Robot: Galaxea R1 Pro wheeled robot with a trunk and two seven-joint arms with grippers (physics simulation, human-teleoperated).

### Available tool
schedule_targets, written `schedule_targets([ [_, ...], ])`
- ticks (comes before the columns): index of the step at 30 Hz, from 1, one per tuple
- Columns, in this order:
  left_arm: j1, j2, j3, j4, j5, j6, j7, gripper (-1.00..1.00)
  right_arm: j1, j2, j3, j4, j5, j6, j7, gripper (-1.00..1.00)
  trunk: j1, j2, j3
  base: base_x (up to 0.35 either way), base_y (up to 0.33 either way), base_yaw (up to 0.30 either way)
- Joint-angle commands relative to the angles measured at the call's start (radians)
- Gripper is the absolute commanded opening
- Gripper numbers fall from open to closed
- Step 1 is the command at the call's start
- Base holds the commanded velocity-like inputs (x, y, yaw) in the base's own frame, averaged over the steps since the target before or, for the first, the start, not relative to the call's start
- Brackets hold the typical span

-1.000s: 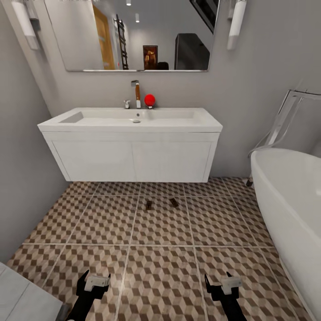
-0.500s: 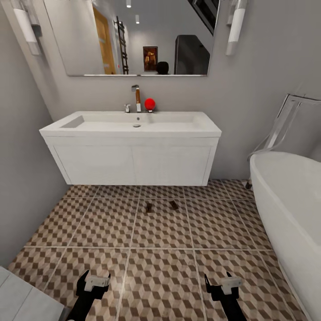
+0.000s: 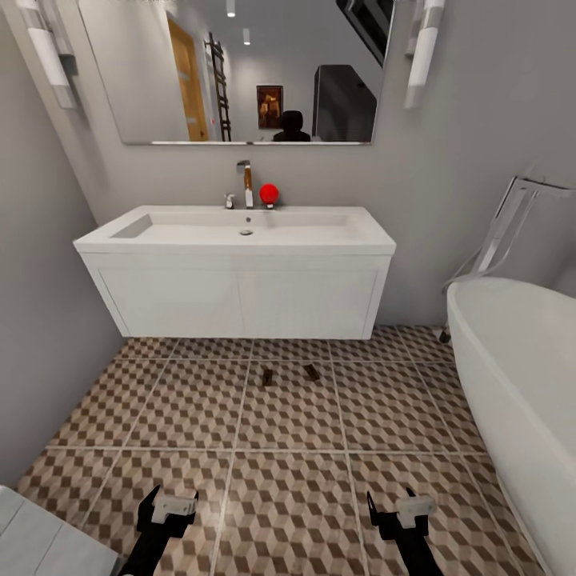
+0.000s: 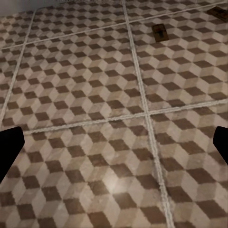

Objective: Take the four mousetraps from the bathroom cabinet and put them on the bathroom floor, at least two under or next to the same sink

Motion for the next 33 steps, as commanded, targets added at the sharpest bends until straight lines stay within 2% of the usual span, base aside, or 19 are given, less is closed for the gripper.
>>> schedule_targets([
  [1, -0.001, -0.001, -0.009, 0.003, -0.002, -0.004, 0.009, 1.0, -0.001, 0.0, 0.004, 0.001, 0.006, -0.002, -0.007, 1.0, -0.004, 0.007, 0.002, 0.0, 0.0, 0.0],
  [33, -0.001, -0.001, -0.009, 0.003, -0.002, -0.003, 0.009, 1.0, -0.001, 0.0, 0.004, 0.001, 0.006, -0.002, -0.007, 1.0, -0.127, 0.231, 0.103, 0.0, 0.0, 0.0],
])
